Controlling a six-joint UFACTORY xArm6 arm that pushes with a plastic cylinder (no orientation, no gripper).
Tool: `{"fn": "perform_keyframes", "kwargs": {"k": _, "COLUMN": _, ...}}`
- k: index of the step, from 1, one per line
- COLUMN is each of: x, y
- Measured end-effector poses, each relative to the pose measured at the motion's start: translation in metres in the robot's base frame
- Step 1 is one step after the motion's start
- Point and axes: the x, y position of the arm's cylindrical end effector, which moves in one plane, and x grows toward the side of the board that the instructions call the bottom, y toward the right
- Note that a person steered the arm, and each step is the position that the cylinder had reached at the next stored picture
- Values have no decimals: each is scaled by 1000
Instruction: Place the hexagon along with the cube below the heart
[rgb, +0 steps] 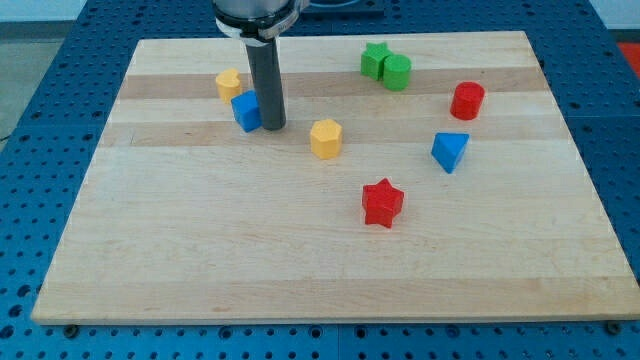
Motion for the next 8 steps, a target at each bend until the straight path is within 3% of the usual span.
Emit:
{"fn": "perform_keyframes", "kwargs": {"k": 4, "x": -3, "y": -22}}
{"fn": "perform_keyframes", "kwargs": {"k": 7, "x": 3, "y": 141}}
{"fn": "perform_keyframes", "kwargs": {"k": 8, "x": 35, "y": 135}}
